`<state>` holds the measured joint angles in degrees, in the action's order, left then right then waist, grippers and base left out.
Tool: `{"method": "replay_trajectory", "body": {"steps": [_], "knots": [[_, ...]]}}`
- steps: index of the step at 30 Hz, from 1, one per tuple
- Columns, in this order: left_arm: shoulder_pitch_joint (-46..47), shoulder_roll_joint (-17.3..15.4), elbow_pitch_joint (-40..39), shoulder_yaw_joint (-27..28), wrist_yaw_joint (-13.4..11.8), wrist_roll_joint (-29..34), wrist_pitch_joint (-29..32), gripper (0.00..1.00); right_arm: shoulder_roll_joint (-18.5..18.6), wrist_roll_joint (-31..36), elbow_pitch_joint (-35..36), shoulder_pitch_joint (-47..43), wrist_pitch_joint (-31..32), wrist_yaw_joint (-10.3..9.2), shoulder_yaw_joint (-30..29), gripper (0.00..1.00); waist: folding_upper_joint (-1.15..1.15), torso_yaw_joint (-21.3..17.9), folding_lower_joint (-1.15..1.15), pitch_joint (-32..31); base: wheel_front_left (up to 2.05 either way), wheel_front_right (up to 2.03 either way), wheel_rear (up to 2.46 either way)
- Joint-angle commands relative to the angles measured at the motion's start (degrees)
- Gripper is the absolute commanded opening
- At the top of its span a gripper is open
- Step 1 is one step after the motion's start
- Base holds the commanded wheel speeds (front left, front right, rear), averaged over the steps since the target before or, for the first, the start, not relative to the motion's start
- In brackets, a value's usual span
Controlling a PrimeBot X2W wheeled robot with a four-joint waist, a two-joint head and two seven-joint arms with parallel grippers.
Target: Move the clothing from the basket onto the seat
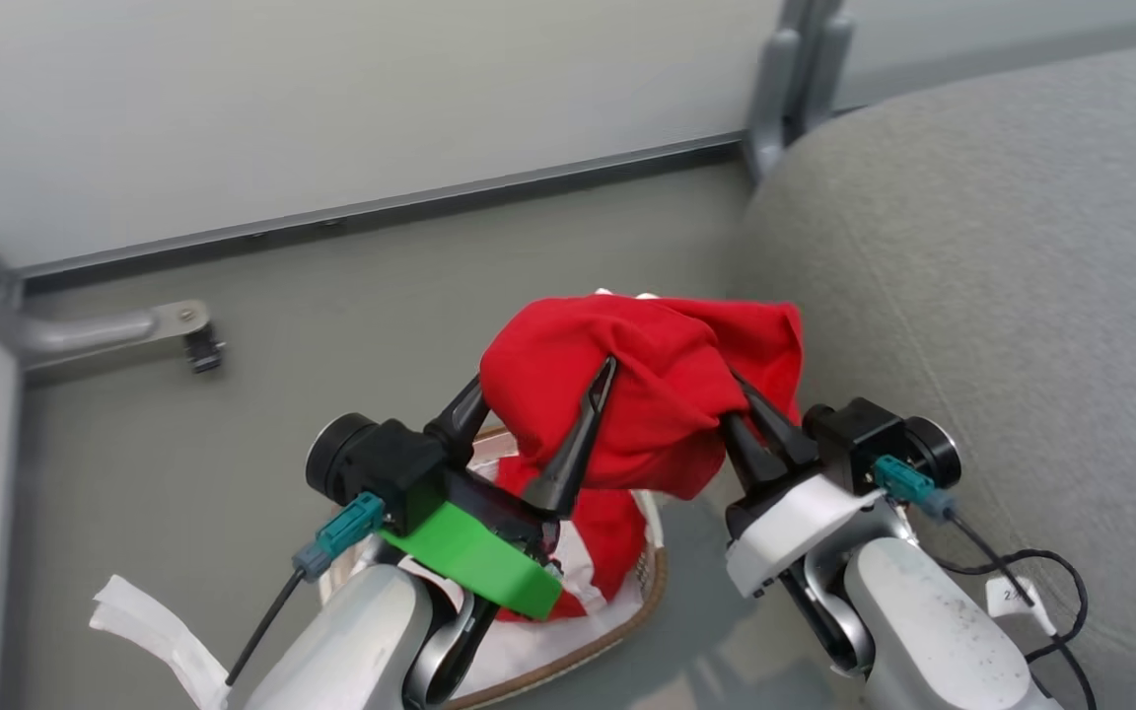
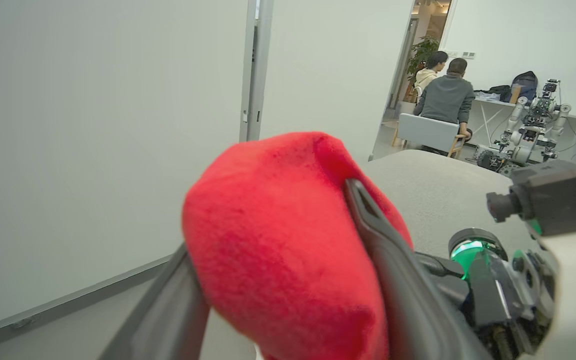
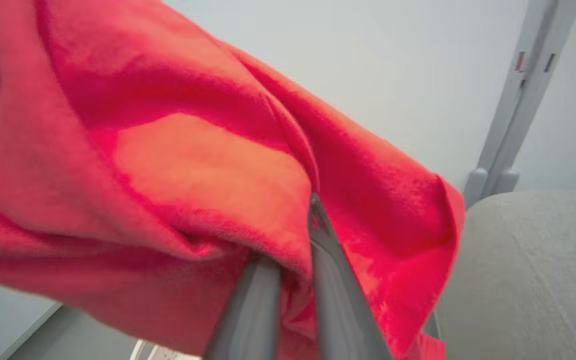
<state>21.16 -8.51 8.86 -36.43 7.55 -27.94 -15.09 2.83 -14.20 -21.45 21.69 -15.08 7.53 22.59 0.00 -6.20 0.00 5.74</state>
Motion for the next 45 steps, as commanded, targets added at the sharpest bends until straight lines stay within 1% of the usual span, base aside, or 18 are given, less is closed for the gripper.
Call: {"method": "replay_trajectory", "body": {"steps": [1,7,10,13,17,20,22,28,30,34,38,39,41,42,45], "knots": [[-0.7,-0.6,0.2,0.4,-0.1,0.6,-0.1,1.00,0.2,-0.3,0.6,-0.7,-0.1,-0.08,-0.5,0.00,0.00,-8.5,0.00,2.0,0.00,0.00,0.00],[-1.3,-1.1,0.4,1.5,-0.1,1.7,-0.1,1.00,0.2,0.0,2.6,-1.5,-0.1,-0.08,-2.6,0.00,0.00,-17.5,0.00,3.6,0.00,0.00,0.00],[-1.0,-1.7,0.4,1.3,-0.1,2.5,-0.1,1.00,0.2,0.8,3.3,-1.5,-0.1,-0.08,-4.3,0.00,0.00,-20.5,0.00,4.8,0.00,0.00,0.00],[-0.8,-1.9,0.6,1.0,-0.1,2.4,-0.1,1.00,0.2,1.8,3.5,-1.2,-0.1,-0.08,-6.5,0.00,0.00,-22.5,0.00,6.1,0.00,0.00,0.00],[-0.3,-2.8,0.8,0.3,-0.1,1.9,-0.1,1.00,0.1,3.3,3.7,1.1,-0.1,-0.08,-9.6,0.00,0.00,-23.2,0.00,8.1,0.00,0.00,0.00],[0.5,-4.0,1.1,-0.4,-0.1,2.4,-0.1,1.00,0.1,5.9,3.5,3.8,-0.1,-0.08,-12.9,0.00,0.00,-22.6,0.00,9.9,0.00,0.00,0.00],[0.9,-5.0,1.2,-1.0,-0.1,2.9,-0.1,1.00,0.1,8.7,2.9,6.1,-0.1,-0.08,-15.2,0.00,0.00,-21.8,0.00,11.1,0.00,0.00,0.00],[2.5,-7.8,0.7,-1.6,-0.1,2.6,-0.1,1.00,0.1,17.7,-0.7,14.9,-0.1,-0.08,-23.6,0.00,0.00,-17.9,0.00,15.5,0.00,0.00,0.00],[3.0,-8.6,0.4,-1.7,-0.1,2.3,-0.1,1.00,0.2,19.0,-3.0,17.7,-0.1,-0.08,-27.0,0.00,0.00,-16.6,0.00,16.9,0.00,0.00,0.00],[4.0,-10.4,-0.3,-2.1,-0.1,1.8,-0.1,1.00,1.2,23.5,-8.2,24.6,-0.1,-0.08,-33.1,0.00,0.00,-13.9,0.00,20.1,0.00,0.00,0.00],[4.7,-12.2,-0.9,-2.1,-0.1,1.4,-0.1,1.00,2.6,29.0,-13.9,30.6,0.4,-0.08,-41.5,0.00,0.00,-11.5,0.00,23.1,0.00,0.00,0.00],[4.9,-12.6,-1.2,-2.1,-0.1,1.2,-0.1,1.00,2.8,31.2,-14.9,31.6,1.1,-0.08,-44.1,0.00,0.00,-10.9,0.00,23.9,0.00,0.00,0.00],[4.9,-13.5,-1.4,-2.0,-0.1,1.0,-0.1,1.00,2.8,34.7,-16.2,33.4,2.5,-0.08,-49.0,0.00,0.00,-9.8,0.00,25.2,0.00,0.00,0.00],[4.9,-13.7,-1.5,-1.9,-0.1,0.9,-0.1,1.00,2.8,36.1,-16.5,33.7,3.0,-0.08,-50.5,0.00,0.00,-9.5,0.00,25.6,0.00,0.00,0.00],[5.3,-14.4,-1.9,-2.6,-0.1,0.4,-0.1,1.00,2.2,42.0,-17.1,34.3,5.4,-0.08,-58.1,0.00,0.00,-7.9,0.00,27.0,0.00,0.00,0.00]]}}
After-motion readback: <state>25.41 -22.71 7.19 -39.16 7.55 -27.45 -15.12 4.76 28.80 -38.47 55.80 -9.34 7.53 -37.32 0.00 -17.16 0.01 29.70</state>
